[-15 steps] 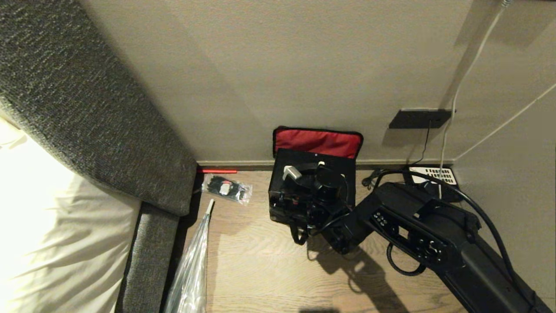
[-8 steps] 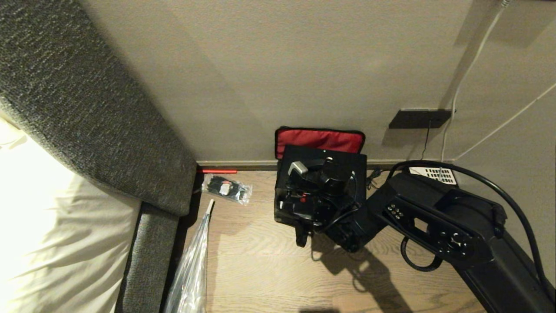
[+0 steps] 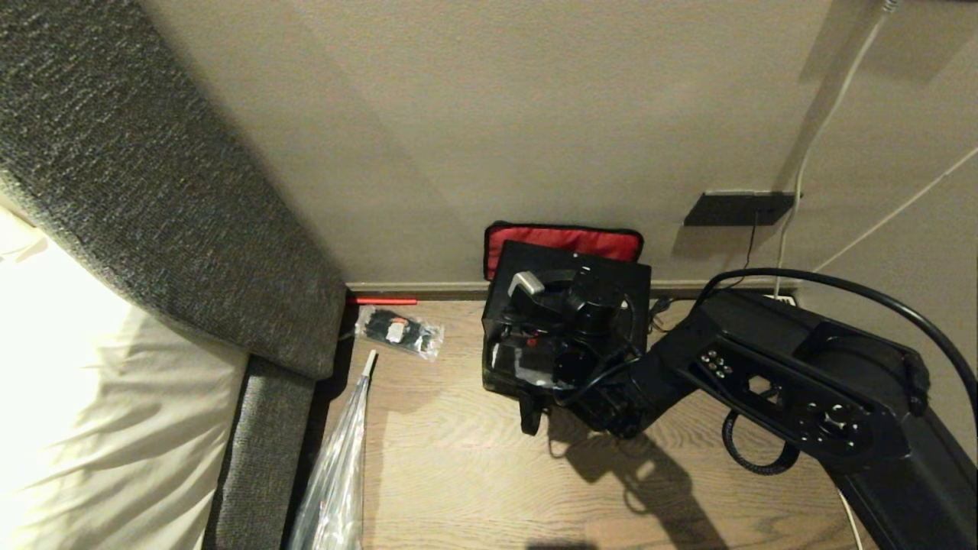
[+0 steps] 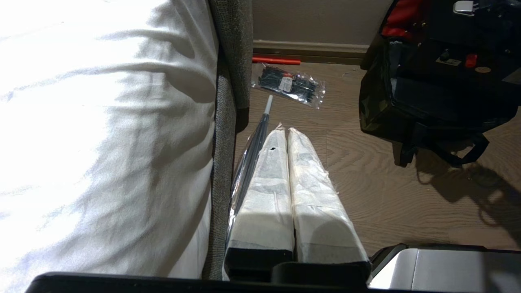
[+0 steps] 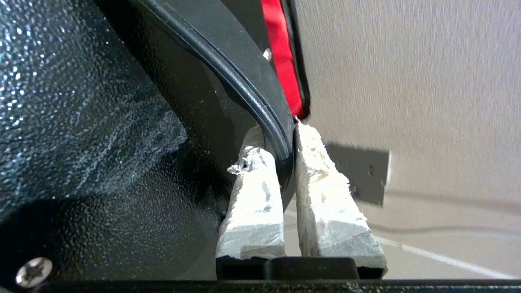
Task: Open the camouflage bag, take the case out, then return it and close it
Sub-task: Lift the black box, then release the handle
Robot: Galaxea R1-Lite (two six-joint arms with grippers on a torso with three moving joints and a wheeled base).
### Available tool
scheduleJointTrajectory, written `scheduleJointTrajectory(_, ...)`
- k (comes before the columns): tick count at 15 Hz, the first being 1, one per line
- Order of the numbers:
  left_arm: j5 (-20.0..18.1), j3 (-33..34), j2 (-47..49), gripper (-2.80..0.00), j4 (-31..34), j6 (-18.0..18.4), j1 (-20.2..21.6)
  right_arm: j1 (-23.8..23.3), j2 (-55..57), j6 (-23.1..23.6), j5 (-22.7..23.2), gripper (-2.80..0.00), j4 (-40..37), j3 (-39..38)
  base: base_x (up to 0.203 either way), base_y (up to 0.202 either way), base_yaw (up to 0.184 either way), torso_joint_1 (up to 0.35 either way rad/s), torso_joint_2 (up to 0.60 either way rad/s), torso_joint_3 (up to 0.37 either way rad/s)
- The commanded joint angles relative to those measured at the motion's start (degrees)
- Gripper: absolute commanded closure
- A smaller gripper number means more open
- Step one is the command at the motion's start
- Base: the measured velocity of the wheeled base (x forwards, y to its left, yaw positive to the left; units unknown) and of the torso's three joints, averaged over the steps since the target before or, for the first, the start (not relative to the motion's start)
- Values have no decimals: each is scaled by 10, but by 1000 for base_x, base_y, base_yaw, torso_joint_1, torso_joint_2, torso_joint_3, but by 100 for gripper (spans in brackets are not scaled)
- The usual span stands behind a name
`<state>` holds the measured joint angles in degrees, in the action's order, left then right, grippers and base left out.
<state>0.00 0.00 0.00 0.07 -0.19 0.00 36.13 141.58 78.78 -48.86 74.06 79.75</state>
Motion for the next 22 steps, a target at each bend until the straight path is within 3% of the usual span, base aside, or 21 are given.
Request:
scheduleJointTrajectory(1, 0, 0, 0, 0, 0, 0, 0, 0, -17, 3, -8, 0, 6, -11, 0, 0, 0, 0, 0, 0)
scheduleJointTrajectory(13, 0, 0, 0, 0, 0, -1, 0, -43, -70, -75, -13, 0, 4, -90, 0, 0, 0, 0, 0, 0)
scheduleJointTrajectory(22, 0, 0, 0, 0, -1, 0, 0, -93, -113, -88, -12, 0, 7, -135, 0, 0, 0, 0, 0, 0)
